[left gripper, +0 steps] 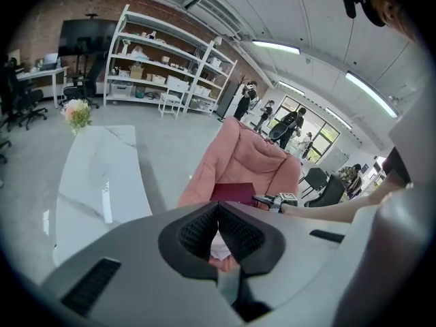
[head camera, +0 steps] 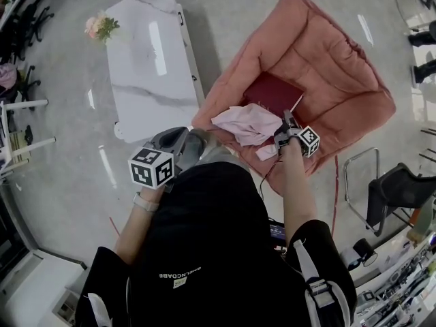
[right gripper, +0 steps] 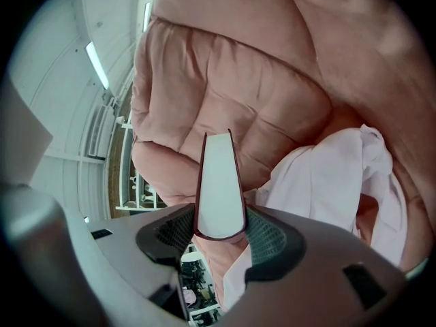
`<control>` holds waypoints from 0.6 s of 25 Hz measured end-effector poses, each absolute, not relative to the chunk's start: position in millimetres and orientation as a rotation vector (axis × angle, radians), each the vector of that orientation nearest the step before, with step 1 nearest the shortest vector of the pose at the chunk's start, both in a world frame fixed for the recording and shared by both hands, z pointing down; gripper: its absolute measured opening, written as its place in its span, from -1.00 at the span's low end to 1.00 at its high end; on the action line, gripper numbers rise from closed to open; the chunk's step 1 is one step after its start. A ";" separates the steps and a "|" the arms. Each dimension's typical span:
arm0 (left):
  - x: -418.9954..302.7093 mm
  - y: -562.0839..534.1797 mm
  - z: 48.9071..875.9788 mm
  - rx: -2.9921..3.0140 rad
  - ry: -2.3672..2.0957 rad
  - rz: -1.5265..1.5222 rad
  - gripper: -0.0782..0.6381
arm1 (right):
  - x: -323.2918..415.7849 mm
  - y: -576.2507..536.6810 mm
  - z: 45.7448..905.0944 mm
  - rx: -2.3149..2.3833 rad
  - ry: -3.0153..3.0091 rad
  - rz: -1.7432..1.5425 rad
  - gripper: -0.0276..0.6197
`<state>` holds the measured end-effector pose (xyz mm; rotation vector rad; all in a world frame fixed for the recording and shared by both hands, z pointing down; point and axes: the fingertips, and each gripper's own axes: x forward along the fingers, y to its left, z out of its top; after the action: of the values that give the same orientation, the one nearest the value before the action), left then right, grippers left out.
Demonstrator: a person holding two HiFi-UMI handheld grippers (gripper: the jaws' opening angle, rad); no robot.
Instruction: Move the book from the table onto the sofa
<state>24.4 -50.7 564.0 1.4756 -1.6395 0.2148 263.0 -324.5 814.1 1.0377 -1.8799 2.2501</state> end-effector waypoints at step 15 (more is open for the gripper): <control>19.4 -42.1 587.4 1.418 -1.657 0.185 -0.74 | 295.8 -362.6 860.1 1.335 -1.778 2.282 -0.16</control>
<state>19.4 -42.1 587.4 1.4184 -1.6571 0.1846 295.8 -362.6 860.1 1.3355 -1.7779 2.2820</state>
